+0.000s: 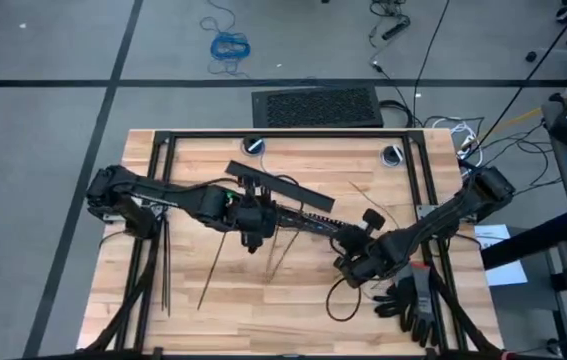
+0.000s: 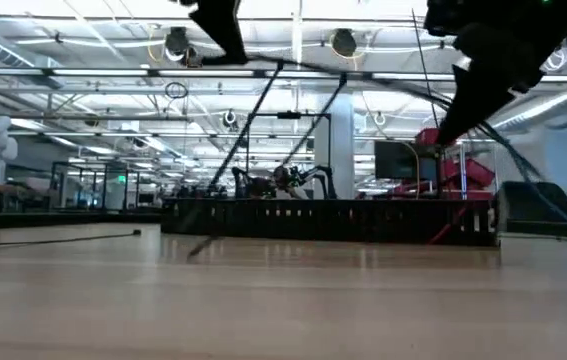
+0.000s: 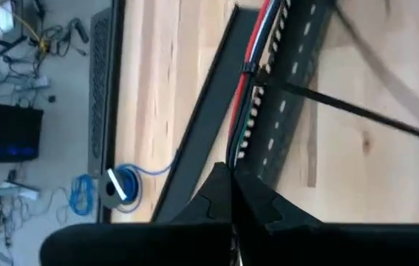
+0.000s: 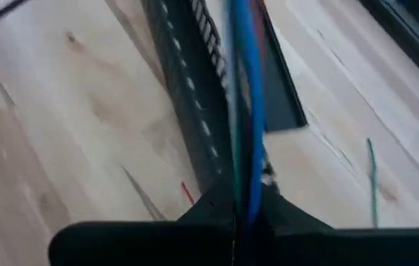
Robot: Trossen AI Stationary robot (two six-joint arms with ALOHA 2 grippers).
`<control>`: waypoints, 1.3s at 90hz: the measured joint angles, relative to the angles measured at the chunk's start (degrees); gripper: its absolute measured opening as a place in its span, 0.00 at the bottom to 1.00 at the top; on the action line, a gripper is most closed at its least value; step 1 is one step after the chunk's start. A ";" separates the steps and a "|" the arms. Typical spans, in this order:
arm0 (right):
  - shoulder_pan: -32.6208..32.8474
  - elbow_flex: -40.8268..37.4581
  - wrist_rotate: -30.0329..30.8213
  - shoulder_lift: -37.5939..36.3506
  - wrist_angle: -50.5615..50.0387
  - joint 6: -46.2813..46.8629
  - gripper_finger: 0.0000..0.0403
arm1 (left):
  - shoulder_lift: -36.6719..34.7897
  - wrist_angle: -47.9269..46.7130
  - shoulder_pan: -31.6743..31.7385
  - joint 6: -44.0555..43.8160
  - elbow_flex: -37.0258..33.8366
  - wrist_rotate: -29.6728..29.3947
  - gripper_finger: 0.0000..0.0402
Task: Ziptie cables
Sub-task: Put the zip tied cable wire into the black cable duct
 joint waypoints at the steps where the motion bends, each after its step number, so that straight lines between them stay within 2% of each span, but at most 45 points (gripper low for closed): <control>1: 0.00 0.33 -0.09 -0.02 -1.07 0.46 0.00 | 0.00 0.38 0.16 0.01 -0.35 0.15 0.00; 10: -0.05 4.00 -1.43 -0.02 -10.42 3.73 0.00 | 0.00 3.88 1.86 0.70 -3.78 2.49 0.00; 20: -0.08 7.12 -2.08 -0.04 -15.63 4.39 0.00 | 0.02 8.36 3.89 2.04 -7.41 4.36 0.00; 37: -3.11 7.94 -3.59 -0.02 -16.56 0.92 0.00 | 0.04 15.35 7.70 4.51 -12.85 5.76 0.00; 54: -7.12 4.72 -5.31 -0.03 -13.47 -2.63 0.00 | 0.09 24.65 11.41 6.58 -19.14 10.01 0.00; 74: -9.10 -1.44 -10.39 0.03 -0.75 -7.14 0.00 | 0.09 26.46 13.26 5.99 -23.71 12.75 0.00; 90: -9.40 -4.99 -11.59 0.03 4.10 -7.68 0.00 | 1.17 32.27 13.31 5.94 -27.83 15.51 0.00; 117: -9.85 -10.01 -16.82 -0.03 13.81 -8.63 0.00 | 4.49 36.23 13.37 6.35 -29.80 15.21 0.00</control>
